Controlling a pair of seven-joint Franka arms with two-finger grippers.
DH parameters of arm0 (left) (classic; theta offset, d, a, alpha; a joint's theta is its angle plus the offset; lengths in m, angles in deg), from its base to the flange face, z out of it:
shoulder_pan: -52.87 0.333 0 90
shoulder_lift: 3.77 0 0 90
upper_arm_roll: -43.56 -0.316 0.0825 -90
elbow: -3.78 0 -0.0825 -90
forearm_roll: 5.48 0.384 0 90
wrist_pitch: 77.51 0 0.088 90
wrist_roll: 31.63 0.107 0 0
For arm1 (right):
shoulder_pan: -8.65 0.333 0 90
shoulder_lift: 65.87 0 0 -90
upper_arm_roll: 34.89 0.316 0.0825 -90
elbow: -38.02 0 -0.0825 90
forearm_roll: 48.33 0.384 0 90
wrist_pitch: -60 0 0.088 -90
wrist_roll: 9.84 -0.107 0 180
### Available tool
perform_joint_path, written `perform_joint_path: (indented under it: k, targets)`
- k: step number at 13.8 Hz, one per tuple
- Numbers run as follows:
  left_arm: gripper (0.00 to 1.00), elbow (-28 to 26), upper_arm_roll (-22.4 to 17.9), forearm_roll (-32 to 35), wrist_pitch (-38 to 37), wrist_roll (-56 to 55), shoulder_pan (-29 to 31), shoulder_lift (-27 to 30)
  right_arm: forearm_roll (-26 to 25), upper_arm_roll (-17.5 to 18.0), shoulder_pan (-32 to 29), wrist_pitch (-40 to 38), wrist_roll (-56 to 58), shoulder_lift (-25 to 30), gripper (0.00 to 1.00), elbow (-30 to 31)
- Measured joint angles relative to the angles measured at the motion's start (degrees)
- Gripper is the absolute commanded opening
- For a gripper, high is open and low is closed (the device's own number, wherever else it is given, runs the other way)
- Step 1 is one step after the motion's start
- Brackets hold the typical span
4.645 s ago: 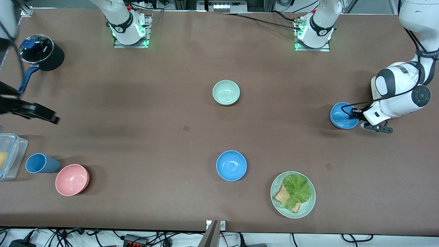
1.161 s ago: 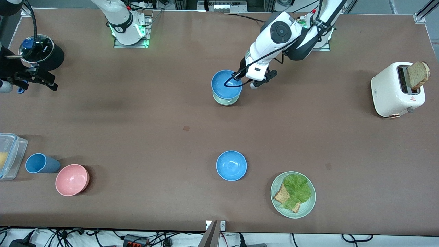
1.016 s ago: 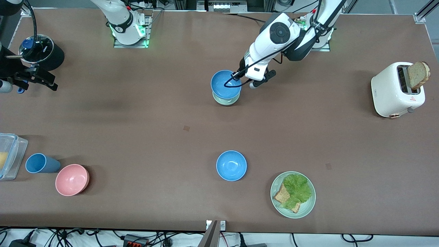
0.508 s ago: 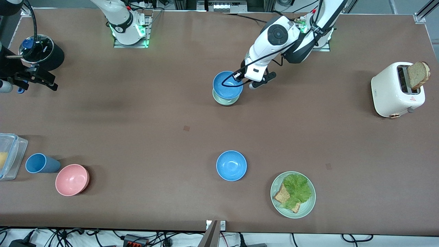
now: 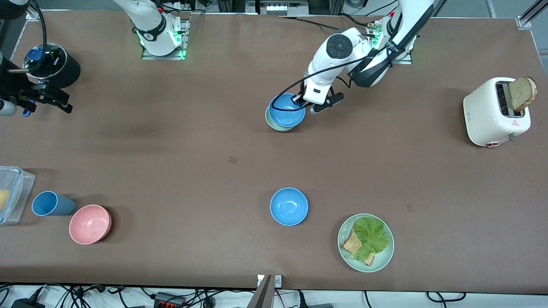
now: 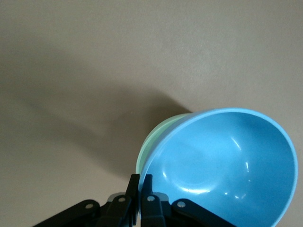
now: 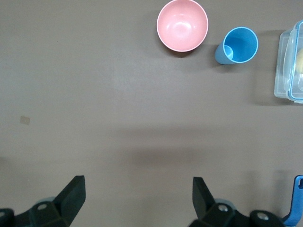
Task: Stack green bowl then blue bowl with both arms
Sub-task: 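Lower the blue bowl into the green bowl with the left gripper, then open the left gripper and lift it away from the stacked bowls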
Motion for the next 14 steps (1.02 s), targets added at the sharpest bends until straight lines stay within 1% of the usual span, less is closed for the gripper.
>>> perform_joint_path:
  k: [1, 2, 3, 6, 10, 13, 14]
  targets:
    - [0.01, 0.89, -0.14, 2.80, 0.02, -2.57, 0.01, -1.29, 0.00, 0.00, 0.00, 0.00, 0.00, 0.00, 1.00, 0.00]
    - [0.01, 1.67, -0.27, 4.37, -0.01, -3.96, 0.02, -2.34, 0.00, 0.01, 0.00, 0.00, 0.00, 0.00, 1.00, 0.00]
    - [0.03, 2.30, -0.39, 5.10, -0.08, -4.55, 0.03, -3.17, 0.00, 0.00, 0.00, 0.00, 0.00, 0.00, 1.00, 0.00]
    - [0.08, 2.90, -0.46, 5.47, -0.31, -5.01, -0.15, -4.05, 0.00, 0.01, 0.00, 0.00, 0.00, 0.00, 1.00, 0.00]
    - [0.21, 2.96, -0.46, 5.48, -0.41, -5.25, -0.58, -4.08, 0.00, 0.03, 0.00, 0.01, 0.00, 0.00, 1.00, 0.00]
    - [0.22, 3.21, -0.47, 5.51, -1.07, -5.34, -0.48, -4.08, 0.00, 0.03, 0.00, 0.02, 0.00, 0.00, 1.00, 0.00]
    - [0.22, 3.77, -0.48, 5.57, -2.75, -5.35, -0.33, -4.09, 0.00, 0.03, 0.00, 0.02, 0.00, 0.00, 1.00, 0.00]
